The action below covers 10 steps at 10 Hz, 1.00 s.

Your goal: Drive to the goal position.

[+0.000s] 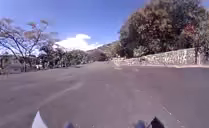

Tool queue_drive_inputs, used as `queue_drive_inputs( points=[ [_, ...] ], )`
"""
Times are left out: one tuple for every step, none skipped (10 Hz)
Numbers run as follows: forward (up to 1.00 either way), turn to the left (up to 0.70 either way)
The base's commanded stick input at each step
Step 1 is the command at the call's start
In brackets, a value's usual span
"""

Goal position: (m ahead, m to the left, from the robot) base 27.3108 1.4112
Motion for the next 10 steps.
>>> queue_drive_inputs(
  points=[
    [0.5,0.0],
    [0.5,0.0],
    [0.5,0.0],
    [0.5,0.0],
    [0.5,0.0],
    [0.5,0.0],
    [0.5,0.0],
    [0.5,0.0],
    [0.5,0.0],
    [0.5,0.0]
  ],
)
